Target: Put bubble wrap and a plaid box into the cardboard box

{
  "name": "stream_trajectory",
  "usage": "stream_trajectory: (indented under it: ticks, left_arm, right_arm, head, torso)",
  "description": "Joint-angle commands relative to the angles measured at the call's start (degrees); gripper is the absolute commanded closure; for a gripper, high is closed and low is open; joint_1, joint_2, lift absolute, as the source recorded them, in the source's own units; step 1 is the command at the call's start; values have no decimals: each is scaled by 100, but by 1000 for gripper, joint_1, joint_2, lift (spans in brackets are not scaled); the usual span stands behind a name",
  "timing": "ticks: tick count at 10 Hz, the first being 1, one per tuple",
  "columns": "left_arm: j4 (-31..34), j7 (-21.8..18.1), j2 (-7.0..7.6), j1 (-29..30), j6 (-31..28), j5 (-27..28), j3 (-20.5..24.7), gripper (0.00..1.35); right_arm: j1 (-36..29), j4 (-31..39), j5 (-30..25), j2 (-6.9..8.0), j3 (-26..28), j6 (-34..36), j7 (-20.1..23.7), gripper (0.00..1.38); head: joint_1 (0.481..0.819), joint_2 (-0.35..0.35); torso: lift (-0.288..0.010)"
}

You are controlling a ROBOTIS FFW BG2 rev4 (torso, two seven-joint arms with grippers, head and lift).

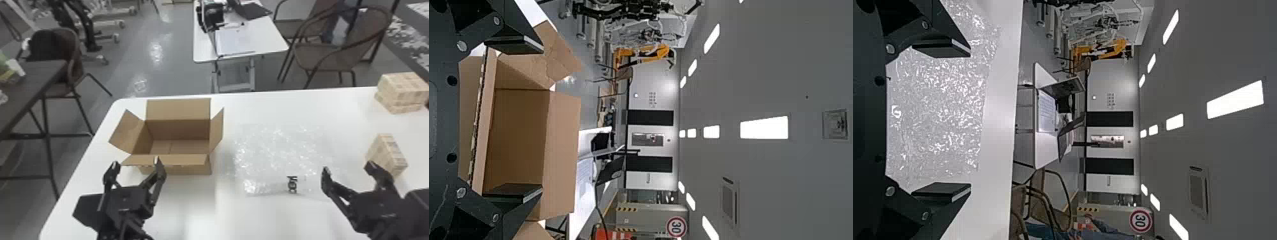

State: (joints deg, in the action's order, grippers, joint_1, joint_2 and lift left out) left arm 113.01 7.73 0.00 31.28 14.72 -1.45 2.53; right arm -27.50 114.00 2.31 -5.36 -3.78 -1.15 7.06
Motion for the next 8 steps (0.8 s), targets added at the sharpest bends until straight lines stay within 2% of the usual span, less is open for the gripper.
stream_trajectory:
  ticks: [1, 3, 7, 8]
  left_arm:
    - [20, 9, -15, -17, -224, -137, -68, 297]
    - [151, 18, -15, -52, -699, -224, -147, 302]
    - [151, 35, -15, -69, -462, -418, -156, 297]
    - [169, 141, -15, -43, -356, -427, -174, 297]
  right_arm:
    - [-9, 17, -28, 35, 0, 62, -20, 320]
    - [-1, 17, 16, 35, 0, 98, -55, 326]
    - [17, 0, 24, 35, 0, 98, -73, 325]
    - [17, 0, 24, 35, 0, 98, -73, 326]
  head:
    - [695, 140]
    - [695, 128]
    - [695, 123]
    - [695, 122]
  torso:
    - [-108]
    - [-108]
    - [-108]
    - [-108]
